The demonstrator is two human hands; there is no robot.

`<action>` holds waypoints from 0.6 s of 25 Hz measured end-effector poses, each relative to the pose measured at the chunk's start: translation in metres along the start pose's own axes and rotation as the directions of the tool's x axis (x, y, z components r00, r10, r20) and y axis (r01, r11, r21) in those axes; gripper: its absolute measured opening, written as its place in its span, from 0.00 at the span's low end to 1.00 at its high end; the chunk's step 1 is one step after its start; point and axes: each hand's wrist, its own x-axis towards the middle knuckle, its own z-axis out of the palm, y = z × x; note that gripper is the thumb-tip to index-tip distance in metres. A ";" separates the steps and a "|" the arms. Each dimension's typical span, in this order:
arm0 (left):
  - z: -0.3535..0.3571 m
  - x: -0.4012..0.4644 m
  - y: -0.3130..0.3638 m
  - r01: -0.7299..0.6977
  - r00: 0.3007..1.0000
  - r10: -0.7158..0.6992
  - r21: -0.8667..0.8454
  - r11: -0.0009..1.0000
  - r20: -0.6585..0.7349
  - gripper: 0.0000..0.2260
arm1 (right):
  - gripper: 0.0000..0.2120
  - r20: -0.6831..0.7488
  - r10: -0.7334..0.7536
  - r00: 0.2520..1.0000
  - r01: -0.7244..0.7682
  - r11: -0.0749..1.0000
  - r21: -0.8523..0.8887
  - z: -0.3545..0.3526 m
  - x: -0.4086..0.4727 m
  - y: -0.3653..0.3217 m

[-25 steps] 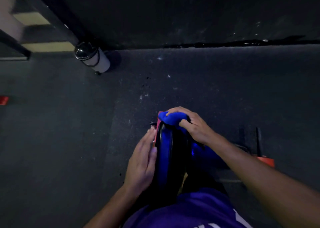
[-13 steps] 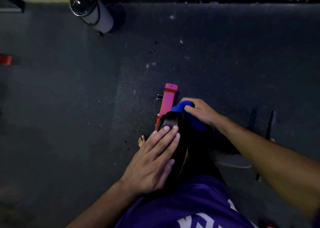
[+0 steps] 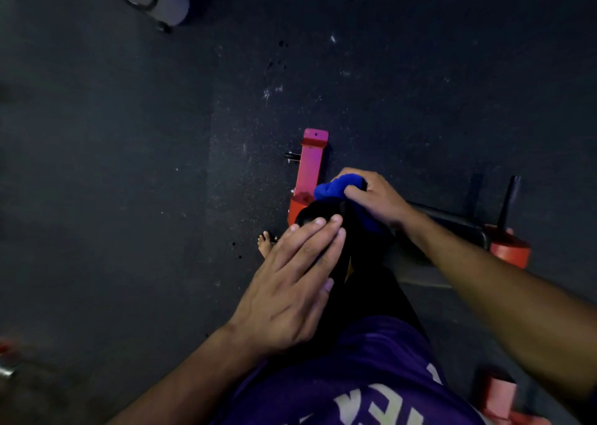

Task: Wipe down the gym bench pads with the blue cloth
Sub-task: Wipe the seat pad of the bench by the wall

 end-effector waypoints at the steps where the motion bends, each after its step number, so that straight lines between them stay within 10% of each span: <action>1: -0.003 0.005 -0.001 0.001 1.000 -0.001 -0.010 1.000 0.000 0.23 | 0.15 -0.007 -0.011 1.000 0.011 1.000 -0.007 0.000 -0.001 -0.005; 10: -0.005 0.057 -0.021 -0.036 0.995 0.034 0.015 0.999 0.097 0.18 | 0.11 -0.202 0.123 0.972 -0.150 0.981 -0.123 -0.079 0.023 0.017; 15: -0.006 0.060 -0.025 -0.043 0.994 0.049 -0.058 0.997 0.096 0.18 | 0.13 0.195 0.162 0.967 -0.125 0.974 -0.187 -0.015 0.044 0.031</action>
